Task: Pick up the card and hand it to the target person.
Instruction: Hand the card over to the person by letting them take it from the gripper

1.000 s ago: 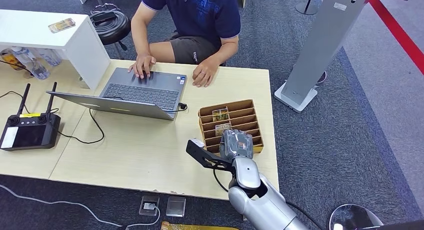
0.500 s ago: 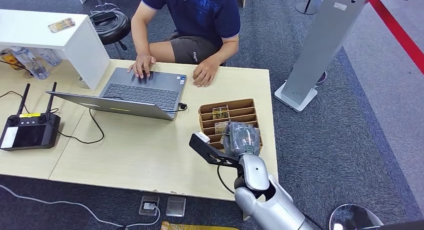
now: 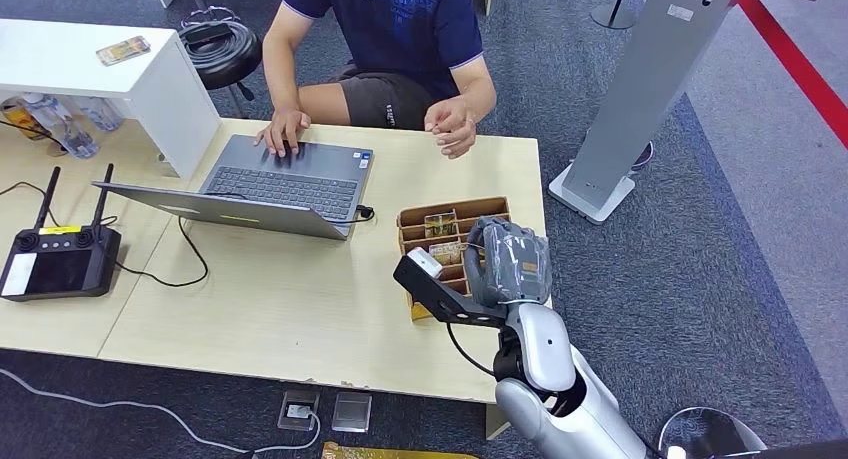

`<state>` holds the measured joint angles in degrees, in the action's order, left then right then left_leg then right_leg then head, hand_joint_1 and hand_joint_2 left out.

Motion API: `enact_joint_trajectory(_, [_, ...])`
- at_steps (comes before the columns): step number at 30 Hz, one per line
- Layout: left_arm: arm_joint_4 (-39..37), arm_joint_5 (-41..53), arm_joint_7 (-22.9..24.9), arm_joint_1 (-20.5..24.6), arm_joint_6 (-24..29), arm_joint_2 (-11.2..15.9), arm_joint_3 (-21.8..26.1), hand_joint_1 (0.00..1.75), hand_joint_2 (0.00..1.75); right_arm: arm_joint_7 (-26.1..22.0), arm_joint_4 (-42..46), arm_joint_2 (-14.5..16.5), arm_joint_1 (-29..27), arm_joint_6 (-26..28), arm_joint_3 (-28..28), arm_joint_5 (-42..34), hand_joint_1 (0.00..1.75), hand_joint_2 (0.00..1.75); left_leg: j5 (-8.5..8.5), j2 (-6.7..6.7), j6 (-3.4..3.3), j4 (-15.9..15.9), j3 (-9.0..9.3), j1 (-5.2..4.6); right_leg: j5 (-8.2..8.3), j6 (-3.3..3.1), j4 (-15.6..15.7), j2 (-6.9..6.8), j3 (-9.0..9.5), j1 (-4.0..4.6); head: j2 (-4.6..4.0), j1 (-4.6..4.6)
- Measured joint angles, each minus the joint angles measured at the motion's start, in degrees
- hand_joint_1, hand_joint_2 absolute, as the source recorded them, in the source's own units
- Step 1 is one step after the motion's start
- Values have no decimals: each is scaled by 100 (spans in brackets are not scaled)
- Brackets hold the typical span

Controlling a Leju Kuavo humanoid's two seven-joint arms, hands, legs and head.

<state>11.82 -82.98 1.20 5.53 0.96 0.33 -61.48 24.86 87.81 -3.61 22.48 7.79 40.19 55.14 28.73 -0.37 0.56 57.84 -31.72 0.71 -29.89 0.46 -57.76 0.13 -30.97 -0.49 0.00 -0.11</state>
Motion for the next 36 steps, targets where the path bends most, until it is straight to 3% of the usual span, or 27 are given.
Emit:
enact_joint_trajectory(12, [0, 91, 78, 18, 19, -2, -7, 0, 0, -636, -657, 229, 1043, 99, 35, -31, 134, 175, -1, -3, 0, 0, -7, 0, 1, 0, -4, -1, 0, 0, 0, 1])
enact_joint_trajectory(21, [0, 64, 67, 44, 55, -22, -14, 0, 0, -1121, -2058, 704, 1970, 497, 190, 223, 134, 175, -2, -7, 0, 0, -11, 0, 0, 0, -5, -5, -2, 0, 0, -3])
enact_joint_trajectory(28, [0, 2, 65, 44, -66, -41, -14, 0, 0, -1268, -3026, 1057, 2328, 707, 332, 278, 134, 175, -2, -7, 0, 0, -11, 0, 0, 0, -5, -4, -4, 0, 0, 2])
enact_joint_trajectory(32, [0, -30, 67, 43, -135, -40, -13, 0, 0, -1340, -3415, 1203, 2405, 772, 392, 221, 0, 175, -2, -6, 0, 0, -11, 0, 0, 0, -5, -4, -4, 0, 0, 1])
enact_joint_trajectory(36, [0, -18, 56, 42, -149, -39, -15, 0, 0, -1367, -3725, 1301, 2472, 831, 445, 174, 0, 175, -2, -6, 0, 0, -10, 0, 0, 0, -5, -4, -5, 0, 0, 4])
